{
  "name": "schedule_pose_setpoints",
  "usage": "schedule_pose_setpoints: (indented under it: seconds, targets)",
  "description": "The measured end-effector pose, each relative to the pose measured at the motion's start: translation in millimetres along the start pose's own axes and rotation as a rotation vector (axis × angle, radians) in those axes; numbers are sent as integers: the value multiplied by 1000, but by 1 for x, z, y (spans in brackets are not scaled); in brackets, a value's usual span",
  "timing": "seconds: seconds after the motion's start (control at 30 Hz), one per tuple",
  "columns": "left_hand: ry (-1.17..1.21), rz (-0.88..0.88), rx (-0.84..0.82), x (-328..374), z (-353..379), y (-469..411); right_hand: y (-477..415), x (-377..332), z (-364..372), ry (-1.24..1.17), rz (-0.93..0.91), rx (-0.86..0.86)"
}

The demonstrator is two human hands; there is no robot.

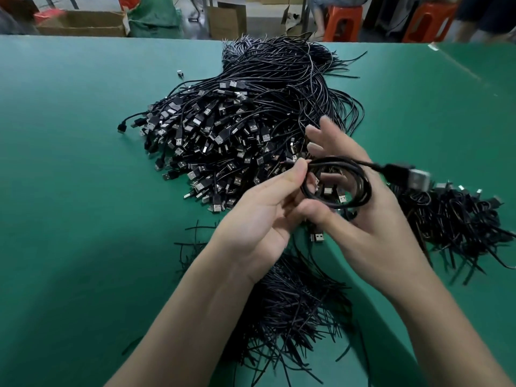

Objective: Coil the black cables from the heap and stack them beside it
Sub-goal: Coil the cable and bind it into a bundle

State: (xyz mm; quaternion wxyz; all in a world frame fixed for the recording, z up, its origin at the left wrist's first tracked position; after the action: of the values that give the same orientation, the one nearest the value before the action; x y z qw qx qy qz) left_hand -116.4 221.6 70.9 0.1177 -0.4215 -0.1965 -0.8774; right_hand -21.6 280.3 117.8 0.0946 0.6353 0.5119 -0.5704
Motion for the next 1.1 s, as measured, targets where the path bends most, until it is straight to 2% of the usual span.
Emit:
schedule_pose_setpoints:
  seconds: [0.17,0.3,0.4,0.47,0.57,0.6,0.67,0.77,0.83,1.0,1.1]
  targets:
    - [174,-11,-18,-4,7,0,0,-12,-3,38,-110,104]
    - [100,-23,-76,-17,19,0,2,-16,-7,99,-140,178]
    - [84,-45,-151,-24,28,2,4,-14,-12,84,-85,262]
    - [-82,-46,-176,-24,25,2,5,-12,-17,39,-33,334]
    - [-696,22,-146,-6,11,6,7,-8,-28,83,51,421]
    - [-868,98,-84,6,5,7,7,-6,-29,130,91,419]
    - [-995,327,61,34,-2,14,8,2,-28,275,182,380]
    - [-972,524,55,46,10,24,7,8,-17,425,260,272]
    - [-916,489,-1,32,19,23,8,11,-7,476,299,198]
    - [-688,435,66,14,21,18,11,9,0,627,331,132]
    - [-590,446,82,11,16,15,10,3,-1,603,305,128]
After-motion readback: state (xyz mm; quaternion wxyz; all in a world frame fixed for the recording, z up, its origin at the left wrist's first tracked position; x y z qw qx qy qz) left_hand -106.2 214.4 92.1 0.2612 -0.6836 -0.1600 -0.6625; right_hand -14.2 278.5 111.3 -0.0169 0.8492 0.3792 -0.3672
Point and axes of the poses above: each hand's wrist, its own y-axis away from the middle knuckle, its own z-axis out of the palm, x = y × z, the point moved 7 cm from there along -y, towards the middle knuckle, and after that the axes turned 5 degrees about -y, right-handed, at the moved point
